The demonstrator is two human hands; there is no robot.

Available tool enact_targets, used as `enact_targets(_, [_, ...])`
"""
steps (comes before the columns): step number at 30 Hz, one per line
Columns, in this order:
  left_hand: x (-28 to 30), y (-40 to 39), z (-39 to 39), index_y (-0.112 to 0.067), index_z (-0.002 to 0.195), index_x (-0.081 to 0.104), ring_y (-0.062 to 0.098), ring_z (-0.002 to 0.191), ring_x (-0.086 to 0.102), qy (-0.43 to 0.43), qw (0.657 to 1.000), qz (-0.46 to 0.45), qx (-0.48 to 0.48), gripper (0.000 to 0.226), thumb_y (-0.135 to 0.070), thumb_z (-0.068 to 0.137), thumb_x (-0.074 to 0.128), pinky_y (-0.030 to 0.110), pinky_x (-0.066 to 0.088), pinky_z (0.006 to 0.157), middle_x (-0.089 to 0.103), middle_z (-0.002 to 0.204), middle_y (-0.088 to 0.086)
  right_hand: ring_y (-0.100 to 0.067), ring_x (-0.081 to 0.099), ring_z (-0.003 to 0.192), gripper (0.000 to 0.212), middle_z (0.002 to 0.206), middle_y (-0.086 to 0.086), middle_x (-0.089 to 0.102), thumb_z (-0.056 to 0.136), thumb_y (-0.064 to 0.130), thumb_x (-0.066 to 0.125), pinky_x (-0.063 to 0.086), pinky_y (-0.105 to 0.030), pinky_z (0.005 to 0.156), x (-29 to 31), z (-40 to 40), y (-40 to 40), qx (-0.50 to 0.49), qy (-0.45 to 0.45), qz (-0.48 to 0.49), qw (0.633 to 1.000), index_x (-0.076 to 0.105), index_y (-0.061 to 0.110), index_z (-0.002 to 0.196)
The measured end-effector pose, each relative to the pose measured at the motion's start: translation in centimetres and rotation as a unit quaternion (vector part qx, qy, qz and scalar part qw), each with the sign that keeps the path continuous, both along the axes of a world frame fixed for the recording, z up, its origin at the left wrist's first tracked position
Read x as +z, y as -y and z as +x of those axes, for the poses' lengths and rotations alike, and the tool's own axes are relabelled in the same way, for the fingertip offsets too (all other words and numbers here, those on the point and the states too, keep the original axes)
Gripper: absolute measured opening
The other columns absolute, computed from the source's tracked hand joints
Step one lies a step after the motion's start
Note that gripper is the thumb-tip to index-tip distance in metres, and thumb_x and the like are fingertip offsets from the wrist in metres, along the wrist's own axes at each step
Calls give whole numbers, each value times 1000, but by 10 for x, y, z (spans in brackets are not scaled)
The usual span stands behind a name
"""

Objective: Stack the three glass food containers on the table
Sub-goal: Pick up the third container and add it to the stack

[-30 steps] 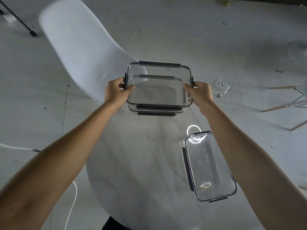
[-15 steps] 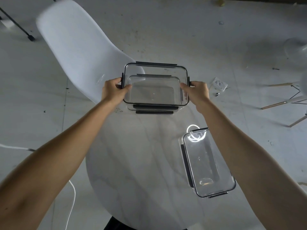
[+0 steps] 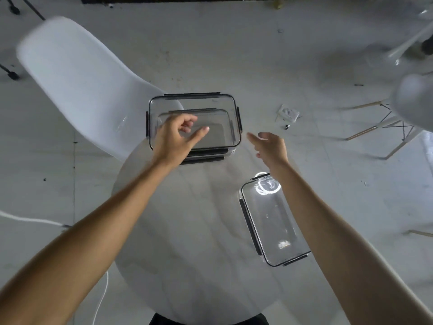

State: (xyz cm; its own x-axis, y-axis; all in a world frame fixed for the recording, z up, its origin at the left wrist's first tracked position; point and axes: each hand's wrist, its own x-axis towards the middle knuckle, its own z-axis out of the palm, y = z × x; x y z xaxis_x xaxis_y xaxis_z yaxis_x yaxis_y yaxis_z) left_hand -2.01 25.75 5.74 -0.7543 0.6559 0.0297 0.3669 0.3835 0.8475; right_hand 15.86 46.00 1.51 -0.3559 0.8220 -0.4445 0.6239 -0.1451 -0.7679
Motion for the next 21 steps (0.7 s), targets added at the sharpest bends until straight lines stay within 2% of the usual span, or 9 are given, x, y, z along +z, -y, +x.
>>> enact_targets(3, [-1, -23, 24, -23, 122, 71, 13, 98, 70, 71, 990, -54, -112, 71, -69, 69, 74, 32, 59, 88, 73, 112, -2, -19, 62, 96, 77, 110, -3, 70, 80, 62, 79, 48, -31, 87, -4, 39, 6, -14, 16, 21, 1000, 69, 10, 135])
enact_targets(5, [-3, -39, 41, -23, 126, 70, 13, 103, 71, 78, 982, -75, -154, 80, -74, 64, 73, 33, 57, 93, 74, 116, -1, -20, 62, 102, 71, 113, -3, 69, 84, 59, 78, 47, -31, 90, -3, 67, 9, -34, 27, 26, 999, 70, 10, 135])
enact_targets(7, [-2, -52, 55, -20, 126, 71, 14, 110, 71, 50, 975, -99, -192, 78, -71, 68, 78, 34, 55, 99, 75, 120, 1, -19, 65, 108, 63, 117, -1, 70, 84, 59, 77, 49, -34, 98, -1, 93, 12, -64, 26, 16, 997, 72, 15, 129])
enact_targets(10, [3, -73, 77, -15, 130, 70, 18, 112, 70, 3, 964, -112, -239, 69, -57, 77, 82, 34, 54, 99, 73, 126, 5, -12, 62, 96, 52, 104, 6, 64, 82, 59, 77, 49, -33, 93, 1, 129, 22, -117, 10, 7, 993, 73, 21, 117])
enact_targets(14, [2, -98, 110, -18, 135, 66, 16, 112, 67, 31, 935, -158, -315, 74, -59, 75, 81, 32, 53, 98, 70, 135, 1, -14, 54, 74, 23, 80, 9, 55, 88, 45, 79, 43, -24, 65, 1, 177, 47, -219, 5, 34, 975, 61, 32, 83])
enact_targets(15, [-3, -101, 114, -18, 136, 65, 17, 115, 67, 41, 931, -172, -320, 76, -60, 75, 81, 33, 52, 100, 68, 138, 1, -20, 61, 86, 20, 91, 3, 64, 89, 45, 78, 48, -29, 74, -1, 184, 56, -241, 10, 28, 970, 68, 29, 94])
enact_targets(16, [-7, -105, 122, -17, 137, 64, 18, 119, 67, 49, 925, -185, -327, 77, -60, 75, 81, 33, 51, 102, 67, 140, 2, -25, 65, 112, 38, 117, -5, 71, 90, 46, 78, 51, -35, 94, -3, 196, 66, -268, 21, 20, 963, 71, 23, 120])
enact_targets(18, [-18, -113, 136, -15, 140, 62, 20, 127, 63, 72, 916, -208, -335, 80, -59, 75, 82, 32, 48, 106, 65, 144, 6, -25, 48, 147, 78, 158, -8, 53, 90, 47, 78, 37, -39, 120, -7, 214, 86, -319, 43, 2, 947, 51, 12, 155])
enact_targets(21, [-36, -118, 156, -15, 145, 56, 24, 135, 57, 102, 904, -244, -335, 86, -57, 76, 83, 30, 42, 107, 58, 149, 11, -25, 37, 155, 94, 168, -9, 41, 87, 47, 80, 32, -41, 125, -20, 236, 111, -392, 36, -32, 919, 37, 11, 163])
